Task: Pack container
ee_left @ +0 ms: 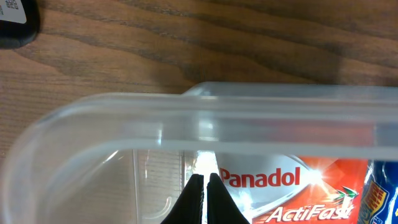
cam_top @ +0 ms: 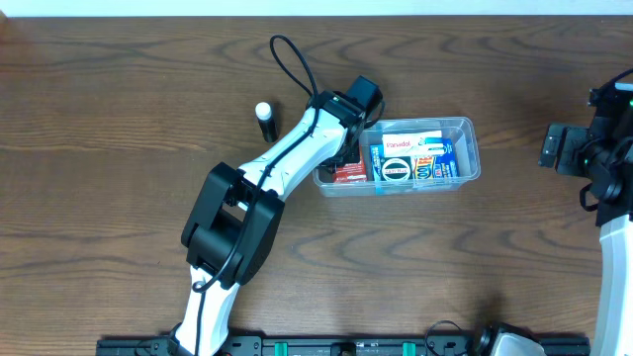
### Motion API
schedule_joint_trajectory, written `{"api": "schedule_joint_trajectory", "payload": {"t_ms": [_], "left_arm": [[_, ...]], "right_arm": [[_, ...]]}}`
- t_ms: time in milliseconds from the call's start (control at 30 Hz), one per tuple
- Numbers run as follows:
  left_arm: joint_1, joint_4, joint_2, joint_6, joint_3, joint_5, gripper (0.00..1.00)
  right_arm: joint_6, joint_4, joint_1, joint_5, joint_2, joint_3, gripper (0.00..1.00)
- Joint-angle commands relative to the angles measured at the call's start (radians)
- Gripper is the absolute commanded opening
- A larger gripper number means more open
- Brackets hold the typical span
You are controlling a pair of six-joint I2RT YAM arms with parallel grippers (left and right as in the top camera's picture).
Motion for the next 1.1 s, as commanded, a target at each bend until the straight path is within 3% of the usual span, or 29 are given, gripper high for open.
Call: {"api": "schedule_joint_trajectory", "payload": {"t_ms": [0, 367, 1067], "left_arm": [[-0.002, -0.006, 0.018, -0.013, -0.011, -0.019, 0.06], [-0.002, 0.01, 0.018, -0.013, -0.046, -0.017, 0.06], [-0.002, 0.059, 0.017, -0.012, -0.046, 0.126, 0.06]], "right_arm": [[0.01, -0.001, -0.008, -0.001, -0.002, 0.008, 0.99], [0.01, -0.001, -0.008, -0.001, -0.002, 0.008, 0.99], [0.011, -0.001, -0.008, -0.001, -0.002, 0.008, 0.99]]}}
